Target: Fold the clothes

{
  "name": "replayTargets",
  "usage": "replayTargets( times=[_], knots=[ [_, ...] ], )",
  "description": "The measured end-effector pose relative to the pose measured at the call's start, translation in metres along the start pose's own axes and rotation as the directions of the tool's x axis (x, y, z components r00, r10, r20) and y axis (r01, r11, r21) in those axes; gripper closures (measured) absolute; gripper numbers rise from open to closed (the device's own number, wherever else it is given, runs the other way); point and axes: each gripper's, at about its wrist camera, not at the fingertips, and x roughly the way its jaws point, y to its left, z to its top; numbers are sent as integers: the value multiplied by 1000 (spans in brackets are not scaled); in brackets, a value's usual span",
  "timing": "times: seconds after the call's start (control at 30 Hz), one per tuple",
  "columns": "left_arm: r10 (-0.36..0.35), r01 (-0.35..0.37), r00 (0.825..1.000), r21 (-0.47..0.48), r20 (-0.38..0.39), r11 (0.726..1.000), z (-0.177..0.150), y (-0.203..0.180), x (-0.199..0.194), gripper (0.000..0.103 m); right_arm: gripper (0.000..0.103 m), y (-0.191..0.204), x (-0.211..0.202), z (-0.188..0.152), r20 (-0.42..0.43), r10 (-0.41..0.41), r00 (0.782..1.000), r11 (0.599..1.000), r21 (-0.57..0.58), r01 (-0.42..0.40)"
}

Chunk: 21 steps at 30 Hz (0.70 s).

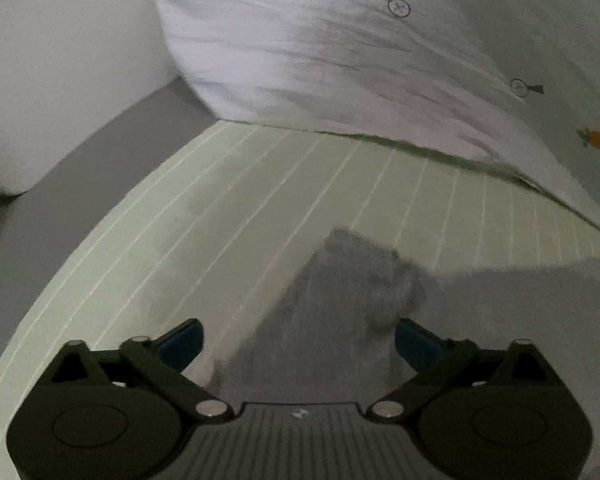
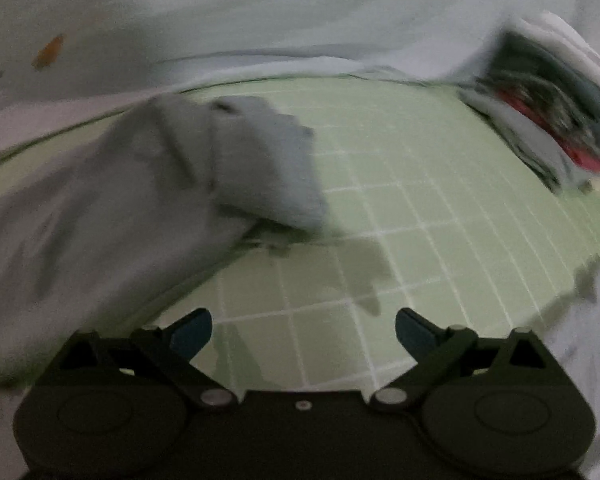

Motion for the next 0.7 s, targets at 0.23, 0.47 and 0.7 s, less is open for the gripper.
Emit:
replayTargets(
  times=[0.23, 0.47, 0.7],
  knots=[
    [-149, 151, 987, 36, -60, 988, 28, -5, 48, 39, 3, 4, -7, 9, 32, -85, 996, 993, 90, 82],
    [-40, 41, 999, -41, 30, 998, 57, 20, 49, 81, 3, 11, -12, 23, 84, -96, 992, 995, 51, 92],
    [203, -193, 978, -149, 57, 970, 78, 45, 48, 48, 3, -1, -5, 34, 99, -36, 994, 995, 92, 27]
  ],
)
